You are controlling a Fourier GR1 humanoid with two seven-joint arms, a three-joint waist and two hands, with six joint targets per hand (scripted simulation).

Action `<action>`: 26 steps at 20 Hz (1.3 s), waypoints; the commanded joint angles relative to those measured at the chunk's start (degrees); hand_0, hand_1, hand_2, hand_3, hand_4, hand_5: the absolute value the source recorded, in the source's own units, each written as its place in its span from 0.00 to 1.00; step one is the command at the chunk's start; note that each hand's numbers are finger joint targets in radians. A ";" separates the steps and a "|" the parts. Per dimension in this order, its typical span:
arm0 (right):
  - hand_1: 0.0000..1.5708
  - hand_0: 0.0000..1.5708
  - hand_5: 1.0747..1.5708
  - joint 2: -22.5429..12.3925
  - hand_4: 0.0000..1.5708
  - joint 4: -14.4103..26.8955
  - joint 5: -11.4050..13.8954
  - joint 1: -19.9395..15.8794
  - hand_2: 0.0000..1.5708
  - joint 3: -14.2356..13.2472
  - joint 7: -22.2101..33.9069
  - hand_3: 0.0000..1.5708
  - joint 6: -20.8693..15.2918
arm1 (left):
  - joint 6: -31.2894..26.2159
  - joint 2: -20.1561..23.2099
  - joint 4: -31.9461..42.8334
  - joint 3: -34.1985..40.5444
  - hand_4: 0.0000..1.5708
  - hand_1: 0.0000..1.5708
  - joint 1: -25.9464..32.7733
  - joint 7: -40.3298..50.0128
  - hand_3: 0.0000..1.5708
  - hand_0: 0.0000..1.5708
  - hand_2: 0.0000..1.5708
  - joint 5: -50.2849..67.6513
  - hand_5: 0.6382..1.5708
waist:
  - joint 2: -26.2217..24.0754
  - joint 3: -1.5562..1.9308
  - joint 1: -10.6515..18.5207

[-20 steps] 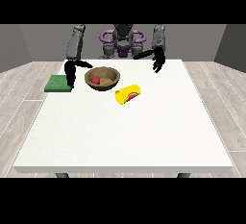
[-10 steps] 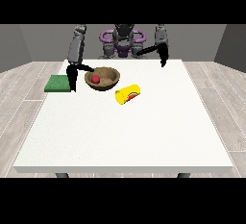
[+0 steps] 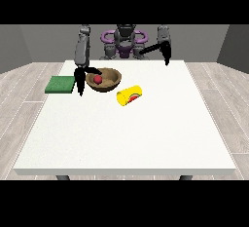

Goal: Pick the cup and pour the ball into the bowl, then pick the bowl and place it on the pad

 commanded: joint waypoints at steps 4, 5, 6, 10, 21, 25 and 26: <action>0.00 0.00 0.96 5.49 0.24 0.74 0.37 -4.17 0.00 2.76 6.08 0.00 -4.98 | -1.77 2.41 2.85 3.28 0.00 0.00 1.17 -0.17 0.00 0.00 0.00 2.43 0.99 | -2.81 1.00 -2.32; 0.00 0.00 0.96 5.20 0.24 2.73 -1.16 -3.67 0.00 0.34 1.58 0.00 -4.15 | -0.34 0.05 -0.64 -0.18 0.00 0.00 3.09 -1.15 0.00 0.00 0.00 0.37 0.99 | -0.08 1.03 1.03; 0.00 0.00 0.95 4.61 0.23 3.48 -0.35 -3.09 0.00 1.33 2.76 0.00 -3.98 | -3.33 2.65 -1.08 1.98 0.00 0.00 2.32 0.33 0.00 0.00 0.00 2.64 0.99 | -1.56 1.02 0.33; 1.00 1.00 1.00 3.09 0.42 7.04 4.01 -0.33 1.00 3.02 6.44 0.52 -11.98 | -3.43 1.85 -2.01 1.06 0.00 0.00 0.94 0.74 0.00 0.00 0.00 2.50 1.00 | -0.55 1.01 2.48; 1.00 1.00 0.97 3.78 0.65 3.78 8.21 -3.65 1.00 7.88 18.00 1.00 -19.43 | -5.67 8.60 4.31 8.66 0.00 0.00 3.64 -2.30 0.00 0.00 0.00 6.42 1.00 | -6.86 0.97 -3.17; 1.00 1.00 0.98 0.56 0.66 0.55 7.21 -9.34 1.00 8.53 27.91 1.00 -15.29 | -3.58 7.07 8.23 9.30 0.00 0.00 5.67 -5.80 0.00 0.00 0.00 6.56 1.00 | -8.35 0.96 -6.59; 1.00 1.00 0.96 0.47 0.67 1.45 7.16 -6.95 1.00 8.40 28.63 1.00 -15.40 | -4.32 8.04 6.90 9.28 0.00 0.00 5.03 -1.84 0.00 0.00 0.00 6.64 1.00 | -10.21 0.98 -6.49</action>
